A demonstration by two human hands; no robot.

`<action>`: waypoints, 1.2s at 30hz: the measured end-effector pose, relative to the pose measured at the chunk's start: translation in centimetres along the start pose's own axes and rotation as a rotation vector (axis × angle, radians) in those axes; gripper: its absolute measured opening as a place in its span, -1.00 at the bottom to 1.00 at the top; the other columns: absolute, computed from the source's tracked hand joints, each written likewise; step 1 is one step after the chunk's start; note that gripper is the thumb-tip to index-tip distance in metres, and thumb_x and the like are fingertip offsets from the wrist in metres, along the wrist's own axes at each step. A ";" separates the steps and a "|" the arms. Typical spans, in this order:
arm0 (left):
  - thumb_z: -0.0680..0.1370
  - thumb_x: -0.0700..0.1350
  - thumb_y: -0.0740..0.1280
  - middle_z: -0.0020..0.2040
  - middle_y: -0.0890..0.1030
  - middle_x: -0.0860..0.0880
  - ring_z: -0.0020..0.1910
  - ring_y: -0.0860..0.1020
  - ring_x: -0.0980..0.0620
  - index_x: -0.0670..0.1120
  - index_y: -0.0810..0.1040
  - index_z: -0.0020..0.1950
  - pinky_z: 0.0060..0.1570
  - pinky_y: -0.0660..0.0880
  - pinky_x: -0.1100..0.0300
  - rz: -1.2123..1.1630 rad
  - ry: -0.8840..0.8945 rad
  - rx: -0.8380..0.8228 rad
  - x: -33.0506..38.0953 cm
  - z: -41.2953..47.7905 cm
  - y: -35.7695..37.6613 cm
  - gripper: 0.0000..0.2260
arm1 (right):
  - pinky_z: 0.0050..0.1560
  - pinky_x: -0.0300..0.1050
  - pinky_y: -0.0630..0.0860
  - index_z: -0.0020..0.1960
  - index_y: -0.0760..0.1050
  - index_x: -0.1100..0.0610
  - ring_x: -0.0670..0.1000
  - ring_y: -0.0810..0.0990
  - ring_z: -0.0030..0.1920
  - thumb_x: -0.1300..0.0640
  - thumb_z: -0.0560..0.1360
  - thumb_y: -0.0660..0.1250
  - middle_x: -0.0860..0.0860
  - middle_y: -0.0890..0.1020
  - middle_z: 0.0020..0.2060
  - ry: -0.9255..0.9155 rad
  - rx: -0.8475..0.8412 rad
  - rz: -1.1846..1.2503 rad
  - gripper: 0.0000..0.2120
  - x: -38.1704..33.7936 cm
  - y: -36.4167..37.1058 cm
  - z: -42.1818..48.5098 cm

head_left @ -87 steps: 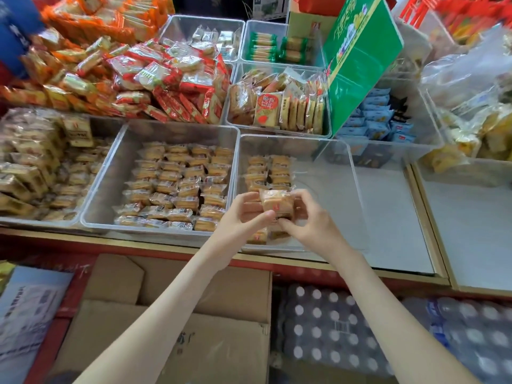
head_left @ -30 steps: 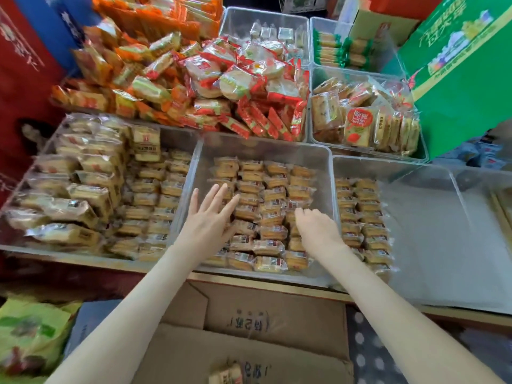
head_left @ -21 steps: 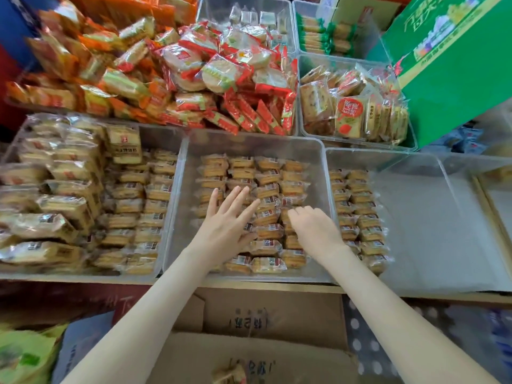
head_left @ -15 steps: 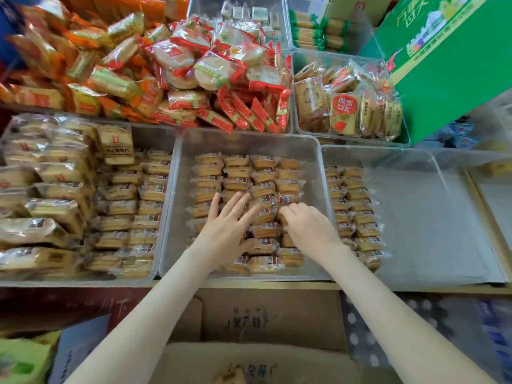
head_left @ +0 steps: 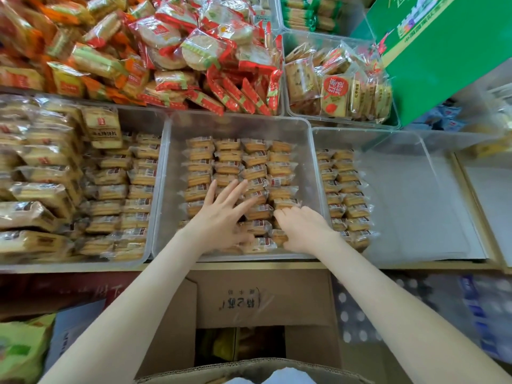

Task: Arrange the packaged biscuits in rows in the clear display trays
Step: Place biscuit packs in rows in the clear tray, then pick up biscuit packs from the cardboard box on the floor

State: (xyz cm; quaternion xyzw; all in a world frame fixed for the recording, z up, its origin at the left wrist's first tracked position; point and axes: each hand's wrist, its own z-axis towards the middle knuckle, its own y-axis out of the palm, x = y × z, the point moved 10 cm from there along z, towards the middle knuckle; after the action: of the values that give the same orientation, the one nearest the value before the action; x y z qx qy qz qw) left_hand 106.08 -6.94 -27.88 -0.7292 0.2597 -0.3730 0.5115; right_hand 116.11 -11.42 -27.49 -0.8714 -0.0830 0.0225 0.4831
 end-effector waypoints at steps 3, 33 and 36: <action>0.61 0.14 0.23 0.61 0.06 -0.13 0.59 -0.06 -0.10 -0.03 0.23 0.56 0.49 -0.26 -0.18 -0.139 -0.067 0.137 -0.4 -1.0 -2.4 -0.44 | 0.14 -0.03 0.44 0.29 0.35 0.12 0.09 0.46 0.19 0.08 0.43 0.40 0.05 0.49 0.16 0.013 0.062 0.069 -0.52 0.4 -1.1 -0.6; 0.41 0.13 0.31 0.10 0.58 -0.21 0.13 0.55 -0.21 -0.15 0.28 0.26 0.35 0.32 -0.15 -0.155 -0.299 0.961 17.8 -17.2 -9.1 -0.45 | 0.04 -0.24 0.42 0.34 0.33 0.03 -0.03 0.47 0.10 0.00 0.40 0.47 -0.05 0.44 0.12 -0.047 0.501 0.799 -0.43 -4.8 -7.9 -21.8; 0.38 0.09 0.38 0.03 0.60 -0.19 0.06 0.56 -0.18 -0.20 0.36 0.21 0.18 0.48 -0.12 -0.106 -0.388 0.970 18.5 -20.5 -7.5 -0.46 | -0.04 -0.33 0.35 0.38 0.31 0.02 -0.09 0.43 0.09 -0.01 0.43 0.46 -0.07 0.42 0.14 -0.132 0.443 0.791 -0.40 -7.5 -6.4 -22.8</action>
State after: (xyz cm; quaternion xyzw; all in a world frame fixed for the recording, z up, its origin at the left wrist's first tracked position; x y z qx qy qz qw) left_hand 100.33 -29.77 -11.56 -0.4764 -0.0794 -0.3339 0.8095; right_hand 110.67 -28.46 -10.21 -0.7084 0.2321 0.2778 0.6059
